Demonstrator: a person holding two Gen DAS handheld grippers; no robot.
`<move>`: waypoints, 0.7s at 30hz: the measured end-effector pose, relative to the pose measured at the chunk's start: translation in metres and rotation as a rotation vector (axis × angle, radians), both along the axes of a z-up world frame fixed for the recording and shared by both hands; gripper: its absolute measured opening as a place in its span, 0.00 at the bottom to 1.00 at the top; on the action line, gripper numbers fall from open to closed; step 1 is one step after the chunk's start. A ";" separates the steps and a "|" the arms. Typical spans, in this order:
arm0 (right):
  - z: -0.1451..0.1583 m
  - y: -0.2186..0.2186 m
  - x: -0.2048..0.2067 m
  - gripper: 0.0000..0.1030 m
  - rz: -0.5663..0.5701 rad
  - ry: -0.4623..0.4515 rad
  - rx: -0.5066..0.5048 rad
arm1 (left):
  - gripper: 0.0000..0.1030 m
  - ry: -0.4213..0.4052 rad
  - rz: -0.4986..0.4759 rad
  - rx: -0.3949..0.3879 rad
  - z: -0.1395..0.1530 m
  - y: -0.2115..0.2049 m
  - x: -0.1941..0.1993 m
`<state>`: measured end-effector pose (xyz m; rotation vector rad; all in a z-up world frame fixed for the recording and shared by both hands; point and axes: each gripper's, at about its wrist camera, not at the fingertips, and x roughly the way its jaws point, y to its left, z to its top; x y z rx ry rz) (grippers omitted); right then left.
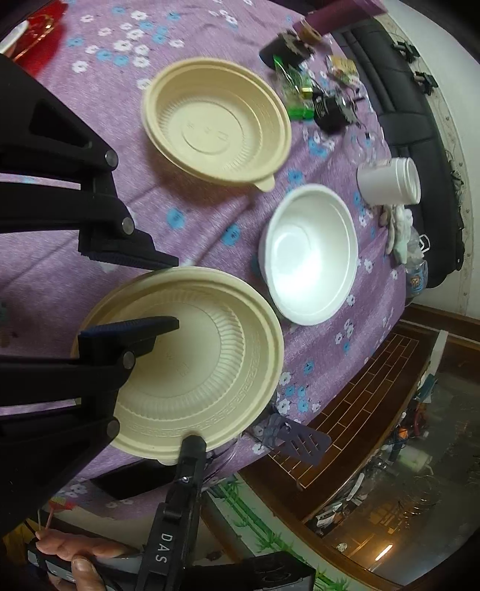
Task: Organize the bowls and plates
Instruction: 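Lift the large beige bowl with the left gripper and carry it to the stack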
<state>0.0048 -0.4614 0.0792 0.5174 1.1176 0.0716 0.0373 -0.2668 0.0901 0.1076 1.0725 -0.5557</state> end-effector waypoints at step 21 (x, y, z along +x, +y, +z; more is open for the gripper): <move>0.013 0.097 -0.016 0.13 0.142 -0.026 0.021 | 0.23 -0.052 0.156 0.020 0.019 0.098 -0.049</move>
